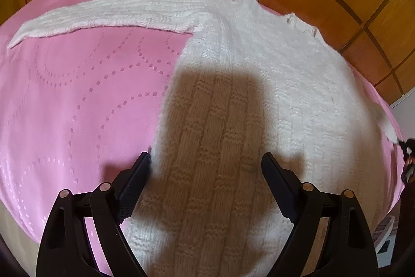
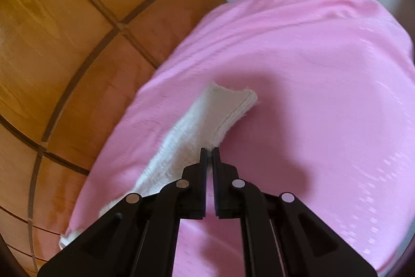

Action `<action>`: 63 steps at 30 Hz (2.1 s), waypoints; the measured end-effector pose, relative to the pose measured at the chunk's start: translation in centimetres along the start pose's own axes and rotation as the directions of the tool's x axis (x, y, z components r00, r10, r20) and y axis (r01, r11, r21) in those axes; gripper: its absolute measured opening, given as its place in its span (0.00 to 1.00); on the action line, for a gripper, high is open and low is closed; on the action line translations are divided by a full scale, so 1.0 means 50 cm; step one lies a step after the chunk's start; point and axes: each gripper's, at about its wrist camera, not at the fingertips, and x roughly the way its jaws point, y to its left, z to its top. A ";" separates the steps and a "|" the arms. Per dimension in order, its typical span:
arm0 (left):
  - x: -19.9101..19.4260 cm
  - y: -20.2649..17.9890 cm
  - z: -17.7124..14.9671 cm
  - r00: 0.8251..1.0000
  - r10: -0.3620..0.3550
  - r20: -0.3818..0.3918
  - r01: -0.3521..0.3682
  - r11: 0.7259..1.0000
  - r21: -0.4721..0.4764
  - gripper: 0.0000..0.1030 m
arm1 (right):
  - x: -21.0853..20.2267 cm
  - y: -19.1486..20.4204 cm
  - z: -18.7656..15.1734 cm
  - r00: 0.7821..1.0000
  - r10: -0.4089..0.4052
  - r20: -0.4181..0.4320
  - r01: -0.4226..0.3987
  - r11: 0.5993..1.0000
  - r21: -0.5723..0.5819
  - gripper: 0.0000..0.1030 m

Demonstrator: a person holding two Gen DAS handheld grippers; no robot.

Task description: Fold small clothes

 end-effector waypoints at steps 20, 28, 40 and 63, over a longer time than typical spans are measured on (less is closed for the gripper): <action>-0.093 0.168 -0.055 0.999 0.010 0.041 -0.007 0.998 -0.066 0.82 | -0.119 0.179 -0.433 0.799 0.266 -0.540 -0.484 0.817 -0.313 0.63; -0.096 0.174 -0.114 0.990 -0.142 0.019 0.142 0.990 0.008 0.69 | -0.203 0.194 -0.620 0.692 0.241 -0.680 -0.585 0.739 -0.334 0.64; -0.142 0.155 -0.173 0.979 -0.203 0.005 0.201 0.970 0.140 0.01 | -0.267 0.199 -0.650 0.734 0.172 -0.657 -0.567 0.687 -0.454 0.10; -0.192 0.415 -0.012 0.972 0.068 0.224 0.009 0.944 -0.329 0.53 | -0.262 0.348 -0.704 0.772 0.250 -0.584 -0.593 0.613 -0.522 0.75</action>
